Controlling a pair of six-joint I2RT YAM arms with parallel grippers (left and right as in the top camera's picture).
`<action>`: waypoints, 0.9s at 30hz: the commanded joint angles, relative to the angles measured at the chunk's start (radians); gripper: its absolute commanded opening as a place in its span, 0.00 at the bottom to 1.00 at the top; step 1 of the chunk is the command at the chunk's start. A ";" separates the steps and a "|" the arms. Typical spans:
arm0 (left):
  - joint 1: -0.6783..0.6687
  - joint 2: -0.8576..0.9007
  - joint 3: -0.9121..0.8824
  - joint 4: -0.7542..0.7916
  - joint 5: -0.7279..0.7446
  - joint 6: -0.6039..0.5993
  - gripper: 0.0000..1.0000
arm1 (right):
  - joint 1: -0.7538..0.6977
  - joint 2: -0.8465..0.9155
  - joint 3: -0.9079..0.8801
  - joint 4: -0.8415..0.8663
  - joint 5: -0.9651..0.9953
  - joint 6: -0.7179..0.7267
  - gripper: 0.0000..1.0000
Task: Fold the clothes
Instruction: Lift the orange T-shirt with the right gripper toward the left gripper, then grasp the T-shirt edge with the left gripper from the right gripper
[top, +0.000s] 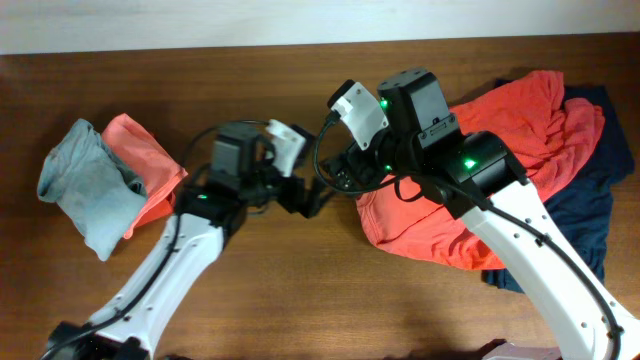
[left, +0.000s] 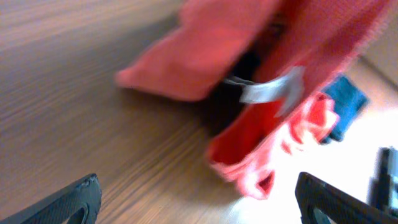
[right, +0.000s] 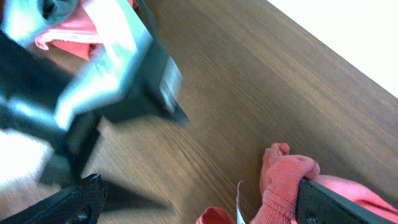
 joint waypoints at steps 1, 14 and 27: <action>-0.081 0.039 0.019 0.085 0.098 -0.003 0.99 | 0.005 -0.022 0.032 0.014 -0.033 0.012 0.98; -0.203 0.053 0.019 0.278 0.086 -0.033 0.99 | 0.005 -0.021 0.032 0.011 -0.094 0.011 0.99; -0.217 0.102 0.019 0.475 -0.298 -0.174 0.99 | 0.005 -0.021 0.033 0.156 -0.580 0.169 0.98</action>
